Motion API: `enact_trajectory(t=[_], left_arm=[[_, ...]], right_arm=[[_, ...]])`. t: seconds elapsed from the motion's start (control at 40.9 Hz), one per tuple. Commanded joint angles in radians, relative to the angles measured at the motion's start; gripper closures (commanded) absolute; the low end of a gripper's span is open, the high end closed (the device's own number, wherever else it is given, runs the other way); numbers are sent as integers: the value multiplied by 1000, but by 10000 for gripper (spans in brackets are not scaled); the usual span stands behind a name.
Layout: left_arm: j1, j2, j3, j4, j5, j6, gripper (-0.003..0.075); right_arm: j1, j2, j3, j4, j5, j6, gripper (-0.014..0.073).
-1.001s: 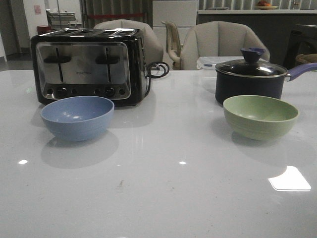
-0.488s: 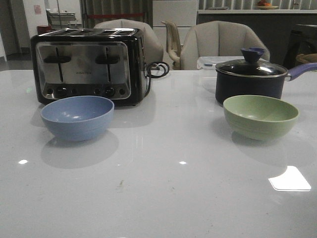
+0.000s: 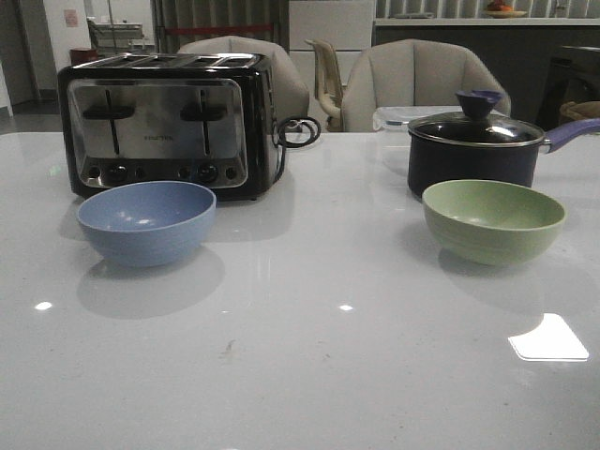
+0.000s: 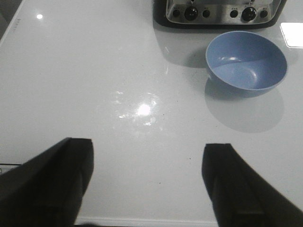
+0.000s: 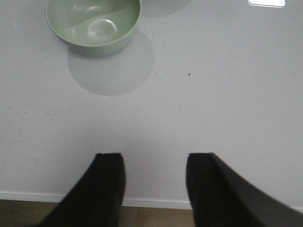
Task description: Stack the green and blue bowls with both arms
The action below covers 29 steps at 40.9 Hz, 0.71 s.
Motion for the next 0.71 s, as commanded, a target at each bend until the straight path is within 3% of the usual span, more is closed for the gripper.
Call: enact_trajectory(t=[0.0, 0.195, 0.44, 0.684], left_arm=[[-7, 7, -27, -14, -76, 13, 141], [-101, 7, -27, -146, -152, 141, 160], [-240, 9, -27, -144, -197, 157, 160], [-256, 9, -27, -144, -197, 157, 160]], right_arm=[[-6, 11, -35, 6, -70, -4, 90], [-10, 112, -48, 11, -135, 31, 89], [-10, 388, -203, 23, -172, 66, 89], [-41, 695, -422, 87, -159, 61, 89]])
